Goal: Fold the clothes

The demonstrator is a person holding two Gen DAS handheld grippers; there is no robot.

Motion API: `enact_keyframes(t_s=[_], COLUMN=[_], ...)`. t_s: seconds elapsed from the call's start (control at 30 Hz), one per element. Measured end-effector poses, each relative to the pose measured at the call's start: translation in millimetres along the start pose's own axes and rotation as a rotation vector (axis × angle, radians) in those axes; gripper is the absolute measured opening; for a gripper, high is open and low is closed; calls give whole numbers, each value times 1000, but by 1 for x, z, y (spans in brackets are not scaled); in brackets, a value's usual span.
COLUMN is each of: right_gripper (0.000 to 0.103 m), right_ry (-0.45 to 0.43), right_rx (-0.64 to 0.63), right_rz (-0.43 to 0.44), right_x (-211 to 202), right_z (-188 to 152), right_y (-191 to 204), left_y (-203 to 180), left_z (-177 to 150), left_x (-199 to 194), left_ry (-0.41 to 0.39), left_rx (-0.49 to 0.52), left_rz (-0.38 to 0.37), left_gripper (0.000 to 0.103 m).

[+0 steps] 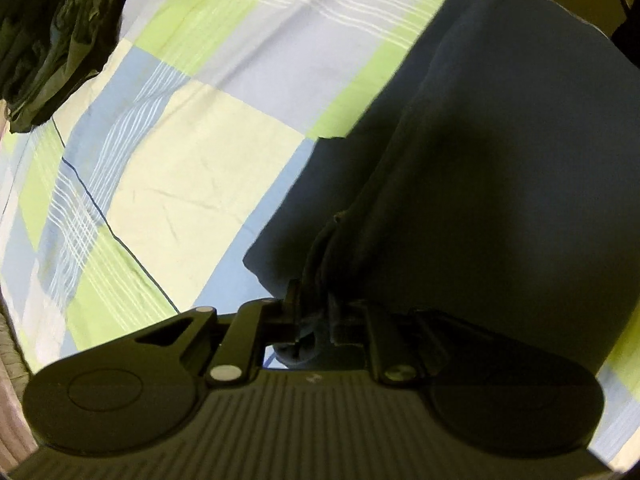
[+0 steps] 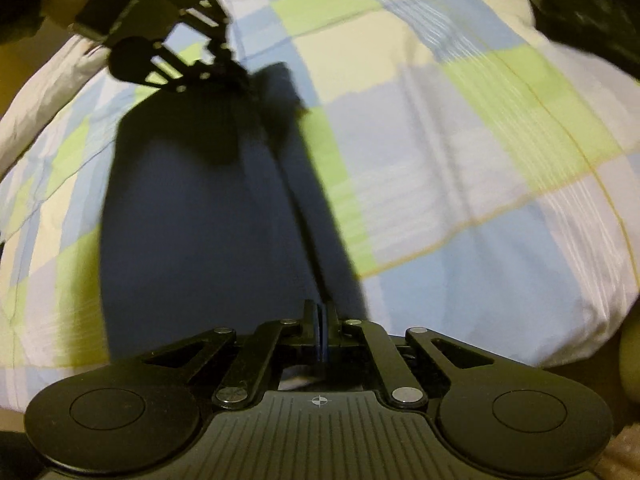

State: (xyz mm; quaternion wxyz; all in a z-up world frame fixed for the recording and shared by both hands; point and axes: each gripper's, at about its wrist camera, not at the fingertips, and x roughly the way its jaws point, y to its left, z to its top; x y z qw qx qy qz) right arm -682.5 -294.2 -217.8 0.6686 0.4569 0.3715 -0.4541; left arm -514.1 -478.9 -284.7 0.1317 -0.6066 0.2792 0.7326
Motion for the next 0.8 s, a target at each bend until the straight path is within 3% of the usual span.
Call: enact_keyframes(t_s=[0.03,0.1,0.17,0.37,0.4,0.43,0.47,0.53,0.67,0.77,0.8], right_gripper=[0,0,0,2,19,57,71,73,73,70,56], right_ry=[3,0,-8,-52,-55,-58,-62,-72,-62,-63,-55], right_rx=[15,49,83,135,130,125,123,122,139,161,170], right_rz=[-5,-10,-13,9,14,23,38,71,128,144,143], right_x=[-1,-3,-6,-15,-13,-12,-10,-5,10,20,26], right_z=[-2,-4,-4,1,2,3,3,3,6,8,9], right_y=[-6,-14,-20,-15,-11,-6,-3,4,12,9,7], left_y=[3,11,22,55,60,63,65,69,67,65,65], left_z=[0,-2,-7,-34,-40,-45,-50,-57,-62,-66,-68], left_x=[0,1,-3,-24,-28,-31,-31,-32,-29,-26,-26], left_ry=[-7,-17,-28,-79,-91,-102,-112,-130,-159,-181,-188], left_rx=[-21,-71,-138,-412,-474,-531,-585,-671,-725,-766,-780], left_rz=[-2,2,18,-9,-24,-47,-76,-125,-175,-212,-225], left_gripper=[12,22,44,48,47,47,48,48,46,21,9])
